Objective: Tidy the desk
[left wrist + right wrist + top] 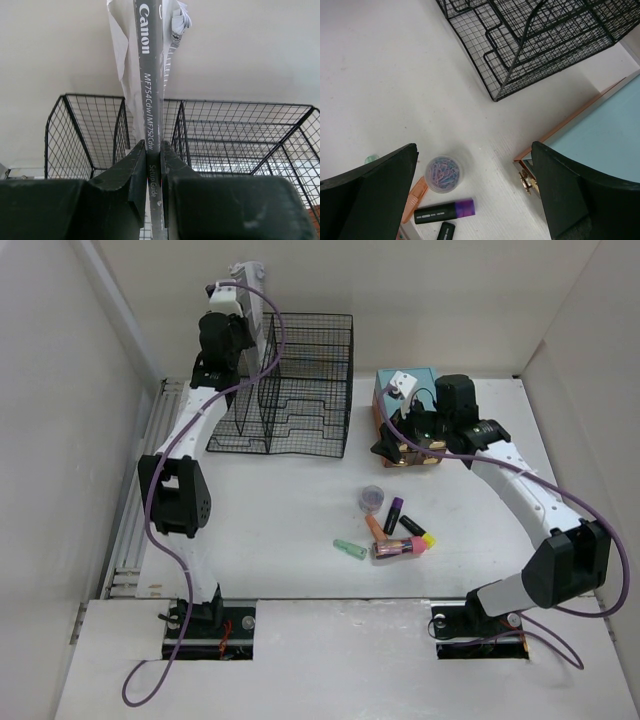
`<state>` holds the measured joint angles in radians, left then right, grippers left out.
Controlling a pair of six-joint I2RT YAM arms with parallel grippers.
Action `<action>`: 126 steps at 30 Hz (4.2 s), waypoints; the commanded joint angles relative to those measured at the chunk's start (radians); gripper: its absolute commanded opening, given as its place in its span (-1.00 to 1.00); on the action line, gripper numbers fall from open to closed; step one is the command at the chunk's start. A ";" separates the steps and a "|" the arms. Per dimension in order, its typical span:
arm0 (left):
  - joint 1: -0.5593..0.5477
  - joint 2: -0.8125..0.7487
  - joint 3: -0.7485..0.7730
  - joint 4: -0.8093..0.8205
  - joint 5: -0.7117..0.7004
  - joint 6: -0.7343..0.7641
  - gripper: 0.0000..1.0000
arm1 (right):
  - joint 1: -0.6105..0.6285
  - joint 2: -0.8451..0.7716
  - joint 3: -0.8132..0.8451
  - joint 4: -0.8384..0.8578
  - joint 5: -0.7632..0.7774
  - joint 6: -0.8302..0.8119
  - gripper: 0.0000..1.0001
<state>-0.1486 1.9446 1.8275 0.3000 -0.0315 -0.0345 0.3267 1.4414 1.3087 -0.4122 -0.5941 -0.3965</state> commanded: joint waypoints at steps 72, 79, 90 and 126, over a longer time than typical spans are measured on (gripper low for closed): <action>-0.101 -0.306 -0.318 -0.163 -0.008 -0.332 0.14 | -0.055 -0.055 0.027 -0.007 -0.064 0.014 0.94; -0.111 -0.282 -0.329 -0.246 -0.077 -0.352 0.14 | -0.064 -0.055 0.027 -0.007 -0.075 0.015 0.96; -0.131 -0.273 -0.375 -0.305 -0.094 -0.375 -0.31 | -0.064 -0.055 0.027 -0.007 -0.084 0.015 0.96; -0.278 -0.345 -0.499 -0.368 -0.286 -0.406 -1.00 | -0.064 -0.082 0.027 -0.016 -0.111 0.015 0.96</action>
<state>-0.4107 1.6272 1.3651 0.0399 -0.3389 -0.3996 0.2676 1.3994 1.3090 -0.4561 -0.6781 -0.3885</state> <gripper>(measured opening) 0.087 0.981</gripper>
